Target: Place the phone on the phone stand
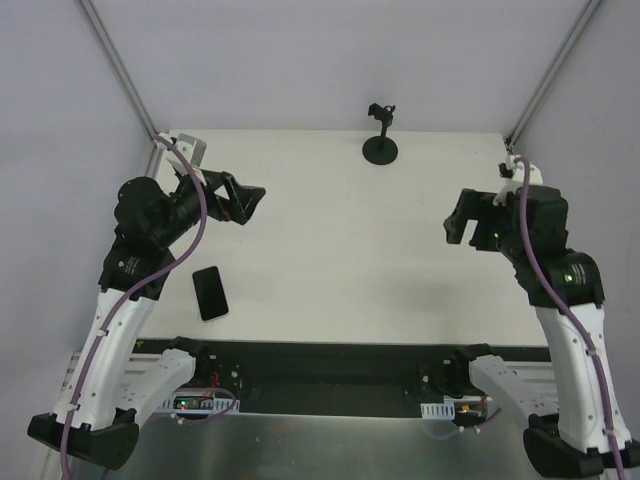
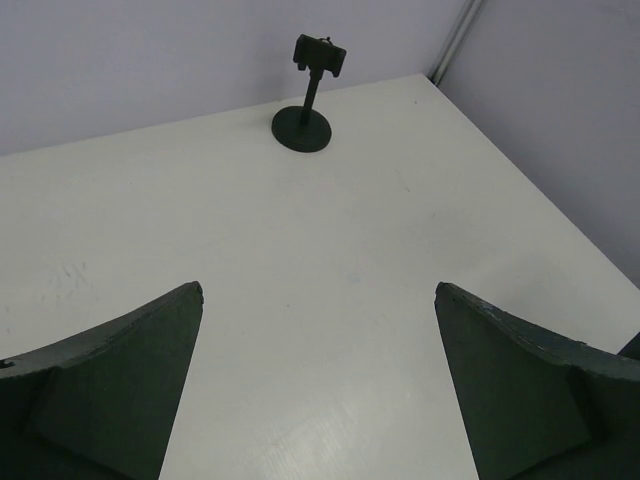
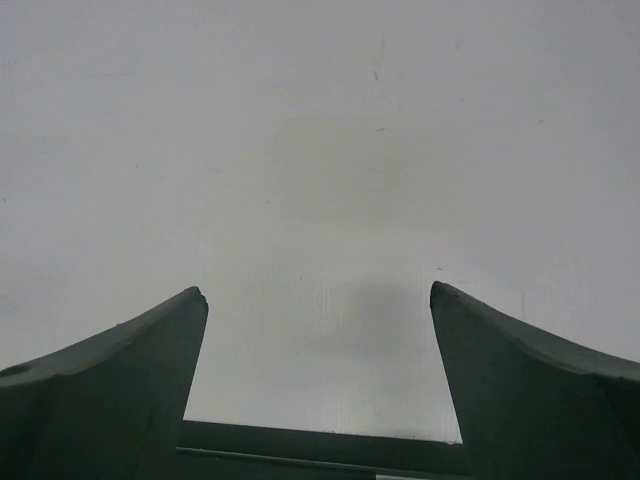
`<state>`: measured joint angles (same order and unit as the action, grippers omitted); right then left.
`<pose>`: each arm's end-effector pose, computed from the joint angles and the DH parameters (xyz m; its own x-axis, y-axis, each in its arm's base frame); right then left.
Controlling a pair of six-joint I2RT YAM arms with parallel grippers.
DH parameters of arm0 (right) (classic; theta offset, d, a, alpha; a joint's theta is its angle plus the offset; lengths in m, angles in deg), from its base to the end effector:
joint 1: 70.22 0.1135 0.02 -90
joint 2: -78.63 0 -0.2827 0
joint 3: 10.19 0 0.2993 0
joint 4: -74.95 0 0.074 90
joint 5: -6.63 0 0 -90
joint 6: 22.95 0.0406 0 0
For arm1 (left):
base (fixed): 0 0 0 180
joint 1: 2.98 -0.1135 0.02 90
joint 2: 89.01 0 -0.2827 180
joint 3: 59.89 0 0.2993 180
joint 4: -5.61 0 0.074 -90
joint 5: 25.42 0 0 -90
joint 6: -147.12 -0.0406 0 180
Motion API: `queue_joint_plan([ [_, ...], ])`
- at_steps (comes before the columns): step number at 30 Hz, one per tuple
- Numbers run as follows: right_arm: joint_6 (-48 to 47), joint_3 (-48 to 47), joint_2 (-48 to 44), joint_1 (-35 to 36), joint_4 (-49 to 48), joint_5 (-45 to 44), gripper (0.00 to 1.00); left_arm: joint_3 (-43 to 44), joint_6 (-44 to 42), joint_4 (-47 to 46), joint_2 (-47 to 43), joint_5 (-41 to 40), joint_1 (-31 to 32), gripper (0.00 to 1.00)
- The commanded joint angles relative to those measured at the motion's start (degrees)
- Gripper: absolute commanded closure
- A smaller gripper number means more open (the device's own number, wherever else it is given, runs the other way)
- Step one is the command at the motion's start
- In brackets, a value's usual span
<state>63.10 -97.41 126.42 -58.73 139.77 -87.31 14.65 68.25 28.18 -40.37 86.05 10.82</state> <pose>0.1619 0.0301 0.4639 -0.4097 -0.1534 -0.8992 -0.1665 0.9818 -0.0916 0.2043 -0.0655 0.4629 -0.0560 -0.1712 -0.9836 0.5769 0.7986 -0.1718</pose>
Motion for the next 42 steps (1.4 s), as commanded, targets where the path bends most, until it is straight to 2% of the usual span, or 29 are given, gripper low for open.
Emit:
queue_joint_plan([
  [1, 3.77, -0.1, 9.76, 4.32, -15.15, 3.41, 0.04, 0.65, 2.22, -3.71, 0.49, -0.47, -0.18, 0.01],
  [3, 7.1, -0.19, 15.03, 5.21, -20.1, 6.4, 0.04, 0.56, 2.4, -3.62, 1.19, -0.64, -0.18, 0.01],
  [6, 10.0, -1.24, 23.38, 7.41, -30.64, 4.75, 0.04, 0.48, 3.27, -3.71, 1.98, -0.29, -0.27, 0.01],
  [10, 12.2, -8.7, 37.0, 7.94, -39.95, 4.3, 0.04, 0.48, 4.24, -3.8, 2.51, 0.15, -0.27, 0.01],
  [12, 11.33, -12.48, 45.08, 8.11, -41.73, 1.23, 0.04, 0.65, 4.94, -3.62, 2.86, 1.28, -1.23, 0.01],
  [17, 9.49, -21.01, 61.59, 5.22, -54.82, 3.5, 0.04, 0.65, 8.2, -4.85, 4.26, 5.5, -4.13, 0.01],
  [20, 5.89, -30.73, 71.08, 3.2, -55.1, 5.33, 0.02, 0.74, 8.37, -4.85, 5.14, 6.65, -4.75, 0.01],
  [23, 4.39, -40.4, 78.3, 1.35, -54.14, 9.13, 0.05, 1.26, 9.52, -4.94, 6.02, 9.19, -5.28, 0.01],
  [28, 1.05, -50.18, 85.27, 0.21, -51.95, 8.52, 0.15, 1.27, 9.96, -5.55, 6.2, 11.48, -5.45, 0.05],
  [30, 1.22, -53.35, 88.08, -0.32, -51.85, 10.43, 0.23, 1.18, 9.52, -5.56, 6.2, 11.22, -5.45, 0.07],
  [33, 0.79, -53.46, 89.76, -0.85, -52.9, 14.03, 0.33, 0.83, 8.73, -5.55, 6.11, 10.52, -5.45, 0.08],
  [35, -0.7, -52.32, 89.85, -0.76, -54.56, 15.19, 0.35, 0.65, 8.11, -5.56, 6.37, 10.08, -5.45, 0.09],
  [40, -2.9, -47.23, 87.3, -0.76, -57.11, 15.55, 0.56, 0.39, 7.24, -5.55, 7.52, 9.38, -5.45, 0.12],
  [41, -3.43, -45.3, 85.99, -0.68, -57.64, 15.11, 0.67, 0.3, 7.23, -5.47, 7.95, 9.2, -5.45, 0.13],
  [42, -4.31, -44.76, 85.37, -0.59, -57.74, 15.11, 0.74, 0.21, 7.06, -5.47, 8.22, 9.03, -5.45, 0.14],
])
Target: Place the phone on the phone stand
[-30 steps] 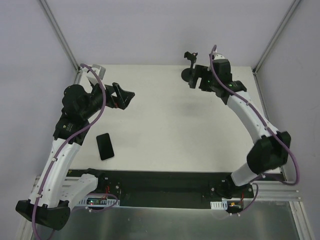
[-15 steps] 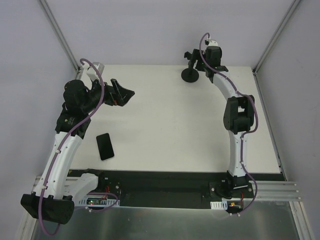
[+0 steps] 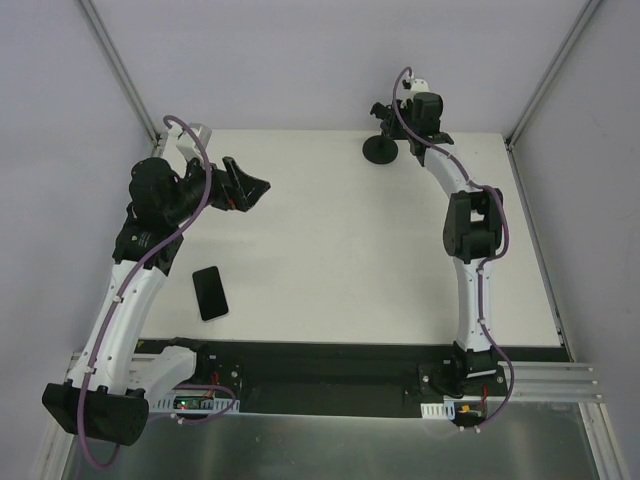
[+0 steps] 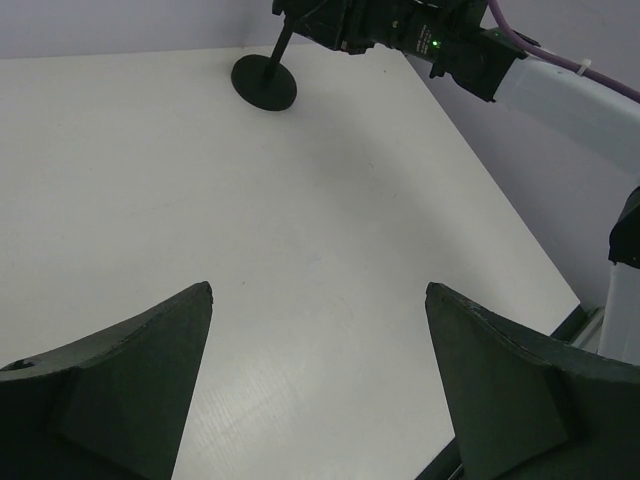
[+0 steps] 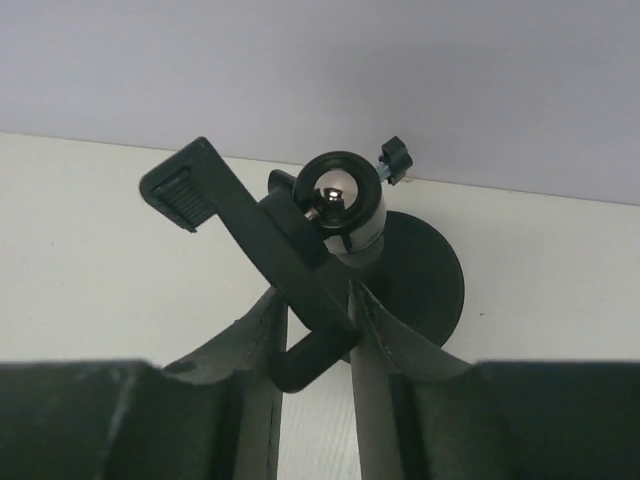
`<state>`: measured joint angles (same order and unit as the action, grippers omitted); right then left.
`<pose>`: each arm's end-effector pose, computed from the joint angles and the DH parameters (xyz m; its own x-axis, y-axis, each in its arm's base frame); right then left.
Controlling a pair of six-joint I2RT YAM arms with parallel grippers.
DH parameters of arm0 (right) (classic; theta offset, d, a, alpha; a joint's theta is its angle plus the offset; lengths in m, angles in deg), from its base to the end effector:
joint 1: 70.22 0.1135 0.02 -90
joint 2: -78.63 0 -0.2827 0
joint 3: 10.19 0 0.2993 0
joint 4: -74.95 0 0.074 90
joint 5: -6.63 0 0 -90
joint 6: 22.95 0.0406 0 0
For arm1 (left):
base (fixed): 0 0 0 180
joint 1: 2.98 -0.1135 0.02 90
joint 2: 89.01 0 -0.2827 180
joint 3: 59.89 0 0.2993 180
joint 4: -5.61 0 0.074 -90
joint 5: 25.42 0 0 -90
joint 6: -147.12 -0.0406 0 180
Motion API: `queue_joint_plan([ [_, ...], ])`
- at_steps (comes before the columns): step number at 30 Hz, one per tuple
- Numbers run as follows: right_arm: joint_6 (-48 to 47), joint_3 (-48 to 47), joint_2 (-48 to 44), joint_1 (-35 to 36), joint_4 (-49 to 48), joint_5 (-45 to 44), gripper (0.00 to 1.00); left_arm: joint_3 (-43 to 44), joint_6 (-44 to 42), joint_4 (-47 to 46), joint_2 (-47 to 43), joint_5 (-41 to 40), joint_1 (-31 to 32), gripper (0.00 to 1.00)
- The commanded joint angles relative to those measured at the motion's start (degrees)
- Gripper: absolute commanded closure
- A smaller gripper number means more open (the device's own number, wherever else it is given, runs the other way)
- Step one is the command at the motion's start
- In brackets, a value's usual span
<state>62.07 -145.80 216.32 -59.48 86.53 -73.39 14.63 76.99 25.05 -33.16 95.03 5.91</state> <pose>0.6264 0.1260 0.2660 -0.2009 -0.1251 -0.9716 -0.3678 0.9289 -0.0436 0.2476 -0.0596 0.4418 -0.2279 -0.2609 -0.9381 0.5916 0.7281 -0.3463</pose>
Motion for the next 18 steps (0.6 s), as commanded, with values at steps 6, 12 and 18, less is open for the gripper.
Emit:
queue_joint_plan([
  [6, -5.4, 12.84, -13.92, 2.34, -0.29, -0.12, 0.99, 0.15, -2.3, -2.08, 2.06, -0.66, -0.8, 0.21],
  [12, -6.37, 27.61, -28.77, 7.44, 3.66, -8.57, 0.99, -0.38, -3.0, -1.9, 1.89, -2.86, -0.8, 0.28],
  [18, -2.24, 44.66, -43.45, 12.45, 5.53, -9.63, 0.99, -0.03, -3.18, -1.46, 3.38, -2.42, -0.89, 0.35],
])
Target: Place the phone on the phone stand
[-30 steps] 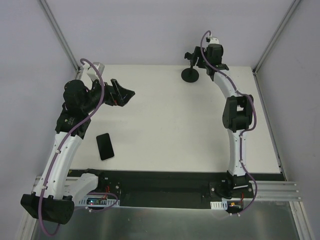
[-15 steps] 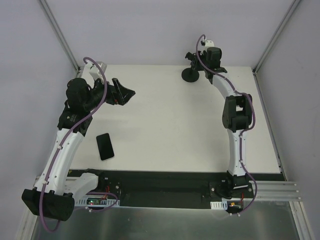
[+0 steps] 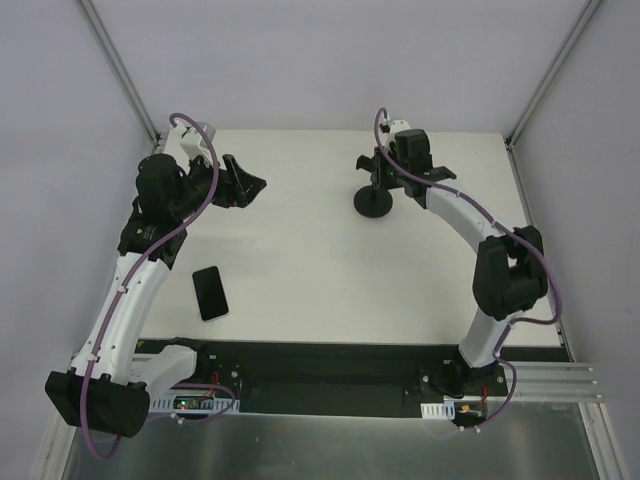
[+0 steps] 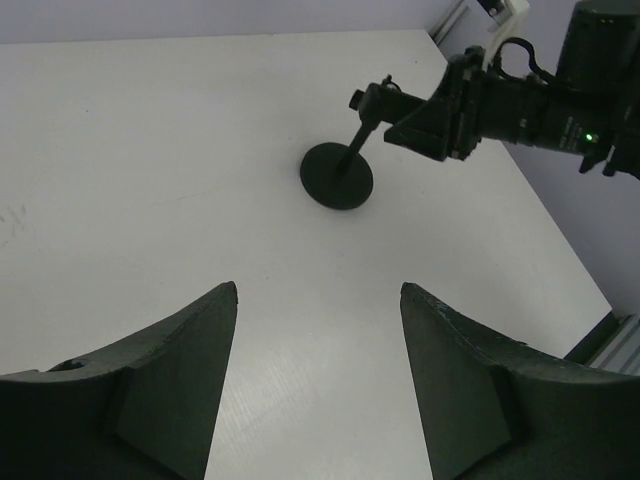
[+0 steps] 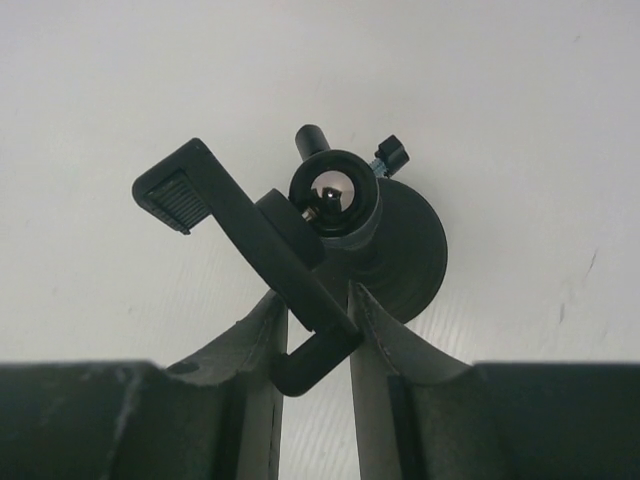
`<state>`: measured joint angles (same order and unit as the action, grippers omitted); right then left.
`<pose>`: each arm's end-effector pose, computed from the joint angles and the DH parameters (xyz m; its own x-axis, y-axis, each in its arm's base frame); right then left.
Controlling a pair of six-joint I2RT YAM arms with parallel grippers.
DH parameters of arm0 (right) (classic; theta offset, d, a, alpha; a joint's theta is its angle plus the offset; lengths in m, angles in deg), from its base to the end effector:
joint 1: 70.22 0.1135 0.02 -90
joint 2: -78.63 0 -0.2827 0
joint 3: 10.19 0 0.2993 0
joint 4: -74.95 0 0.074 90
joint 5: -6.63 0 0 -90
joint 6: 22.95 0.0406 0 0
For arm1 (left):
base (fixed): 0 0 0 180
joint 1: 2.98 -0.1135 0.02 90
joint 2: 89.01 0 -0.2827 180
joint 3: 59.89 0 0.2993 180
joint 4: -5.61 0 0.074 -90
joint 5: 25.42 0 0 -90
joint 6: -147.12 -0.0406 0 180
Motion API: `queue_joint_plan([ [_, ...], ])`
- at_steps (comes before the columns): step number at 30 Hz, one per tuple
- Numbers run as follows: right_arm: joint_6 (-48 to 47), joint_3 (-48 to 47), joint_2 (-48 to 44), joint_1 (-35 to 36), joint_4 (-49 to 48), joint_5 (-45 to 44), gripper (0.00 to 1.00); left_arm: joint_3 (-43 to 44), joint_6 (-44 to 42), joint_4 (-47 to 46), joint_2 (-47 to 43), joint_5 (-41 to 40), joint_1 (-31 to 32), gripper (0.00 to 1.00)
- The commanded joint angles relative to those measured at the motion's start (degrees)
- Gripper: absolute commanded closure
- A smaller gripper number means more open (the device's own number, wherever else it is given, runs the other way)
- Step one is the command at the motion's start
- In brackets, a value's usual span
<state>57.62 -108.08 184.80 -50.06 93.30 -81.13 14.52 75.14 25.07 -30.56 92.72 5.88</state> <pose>0.4663 0.1729 0.2906 -0.3533 -0.3041 -0.8847 -0.4410 0.8882 -0.1292 0.2633 -0.0604 0.4300 -0.2433 -0.2382 -0.9403 0.5528 0.7625 -0.3362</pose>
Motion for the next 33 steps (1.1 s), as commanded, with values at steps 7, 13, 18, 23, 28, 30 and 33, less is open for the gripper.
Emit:
queue_joint_plan([
  [7, 4.77, 26.63, -27.05, 9.01, -6.52, -1.45, 0.99, 0.34, -1.49, -1.4, 1.75, 1.39, -1.13, 0.37],
  [13, 4.77, 33.41, -35.31, 10.51, -1.87, -3.73, 0.99, 0.34, -1.76, -1.4, 4.38, 2.0, -1.13, 0.38],
  [18, 5.12, 35.52, -38.93, 11.04, 2.86, -3.47, 0.99, 0.61, -1.5, -0.96, 6.4, 2.18, -1.22, 0.28],
  [23, 3.81, 36.23, -40.6, 11.04, 4.46, -2.77, 0.61, 1.22, -0.97, 0.62, 7.64, 1.05, -1.3, 0.02],
  [28, 5.65, 32.8, -43.22, 11.04, 12.8, -2.77, 0.04, 1.92, -0.71, 3.52, 9.56, -9.2, -1.31, 0.01],
  [30, 5.83, 32.8, -46.04, 11.13, 14.21, -0.68, 0.04, 3.24, -0.27, 9.56, 10.88, -14.84, -1.13, 0.01],
  [33, 5.04, 33.76, -53.84, 11.04, 17.12, -0.57, 0.04, 7.11, 4.36, 23.71, 14.13, -25.66, -2.53, 0.01],
])
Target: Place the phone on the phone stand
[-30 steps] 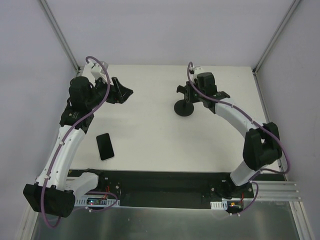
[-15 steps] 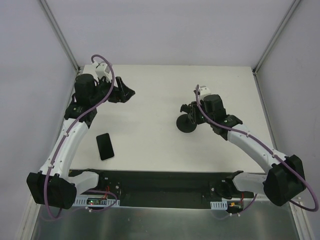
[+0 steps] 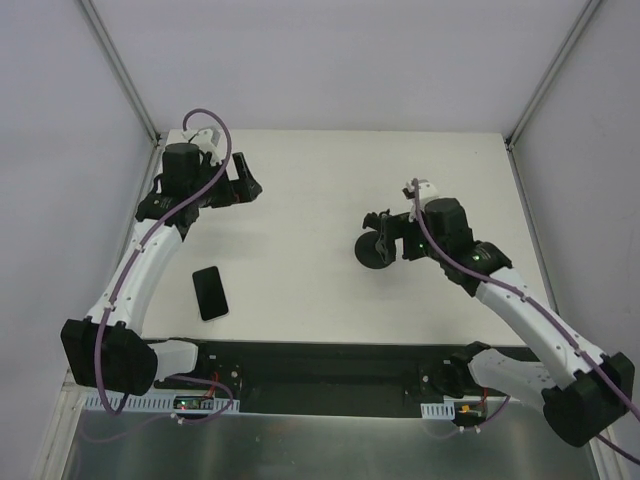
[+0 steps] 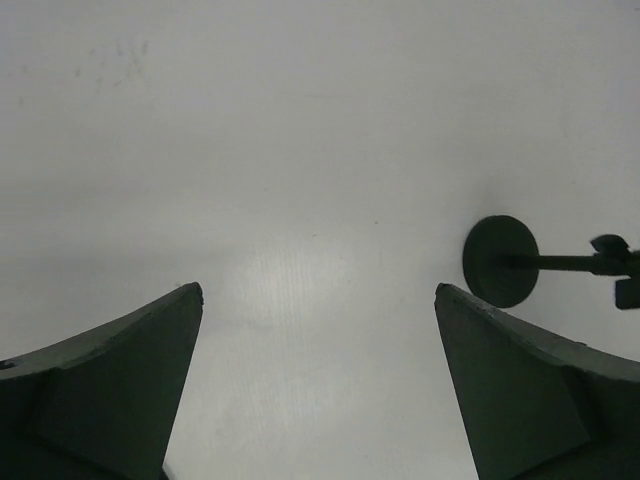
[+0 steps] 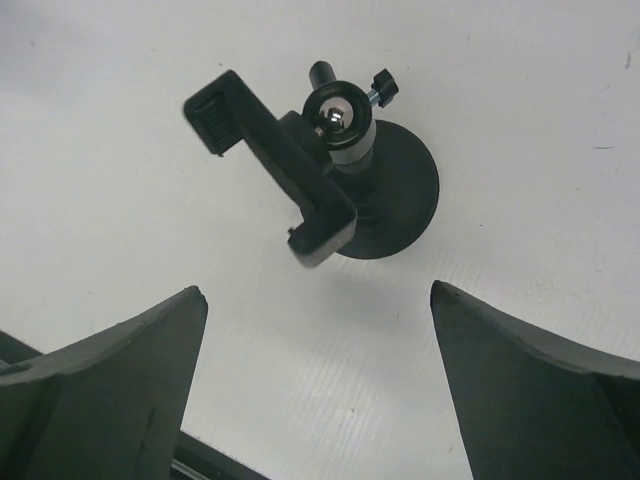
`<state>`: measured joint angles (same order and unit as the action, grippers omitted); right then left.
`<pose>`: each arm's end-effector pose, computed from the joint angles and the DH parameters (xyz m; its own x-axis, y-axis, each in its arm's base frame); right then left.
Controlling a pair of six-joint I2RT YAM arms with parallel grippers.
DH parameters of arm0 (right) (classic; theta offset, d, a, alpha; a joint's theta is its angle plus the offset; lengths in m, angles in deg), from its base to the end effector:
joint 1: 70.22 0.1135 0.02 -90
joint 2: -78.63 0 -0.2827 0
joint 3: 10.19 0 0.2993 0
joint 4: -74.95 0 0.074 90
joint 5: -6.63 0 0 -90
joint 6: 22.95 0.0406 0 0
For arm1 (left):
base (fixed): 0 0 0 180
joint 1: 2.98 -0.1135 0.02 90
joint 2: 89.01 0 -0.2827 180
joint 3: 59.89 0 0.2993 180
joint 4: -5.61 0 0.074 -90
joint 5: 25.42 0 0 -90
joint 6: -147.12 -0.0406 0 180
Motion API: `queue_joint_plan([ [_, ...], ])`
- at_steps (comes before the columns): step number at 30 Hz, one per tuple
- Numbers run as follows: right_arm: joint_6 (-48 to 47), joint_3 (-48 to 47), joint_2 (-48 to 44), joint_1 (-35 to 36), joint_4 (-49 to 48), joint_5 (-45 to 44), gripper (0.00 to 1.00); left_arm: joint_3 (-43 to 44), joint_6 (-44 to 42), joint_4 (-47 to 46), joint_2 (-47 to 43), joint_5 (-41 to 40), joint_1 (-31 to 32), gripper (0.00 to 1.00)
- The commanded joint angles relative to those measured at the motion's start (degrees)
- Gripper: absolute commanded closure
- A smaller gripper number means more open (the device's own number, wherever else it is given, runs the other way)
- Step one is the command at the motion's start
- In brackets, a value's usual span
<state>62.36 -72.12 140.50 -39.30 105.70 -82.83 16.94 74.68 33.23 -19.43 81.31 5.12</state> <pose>0.2439 0.1465 0.3046 -0.3938 -0.3312 -0.8575 -0.5548 0.8294 -0.0655 0.3192 -0.0572 0.3769 -0.4499 -0.2278 -0.8635 0.2794 0.8825 -0.3784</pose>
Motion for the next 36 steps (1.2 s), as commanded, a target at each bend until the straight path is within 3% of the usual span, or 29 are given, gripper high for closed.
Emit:
queue_joint_plan([
  [1, -0.58, -1.67, -10.96, 0.28, 5.07, 1.4, 0.04, 3.47, 5.89, 17.59, 2.75, -14.62, -3.95, 0.01],
  [6, -0.68, 2.63, -17.12, 0.29, 5.34, 7.45, 0.04, -10.05, 7.85, 20.24, -5.75, -16.2, -7.13, 0.01],
  [12, 1.7, 6.07, -20.11, 0.28, 2.97, 13.7, 0.04, -16.93, 5.21, 22.62, -9.38, -21.39, -7.13, 0.01],
  [16, 1.09, 7.39, -21.0, 0.28, 2.09, 13.79, 0.04, -16.59, 4.06, 23.23, -3.24, -19.37, -7.22, 0.01],
  [21, 0.82, 8.18, -23.1, 0.37, 2.0, 13.79, 0.04, -12.37, 7.92, 27.45, 8.36, -22.35, -7.75, 0.01],
  [36, -1.29, 10.55, -28.56, 0.37, 0.33, 11.42, 0.04, -15.61, 10.3, 27.54, 17.6, -20.17, -10.21, 0.01],
])
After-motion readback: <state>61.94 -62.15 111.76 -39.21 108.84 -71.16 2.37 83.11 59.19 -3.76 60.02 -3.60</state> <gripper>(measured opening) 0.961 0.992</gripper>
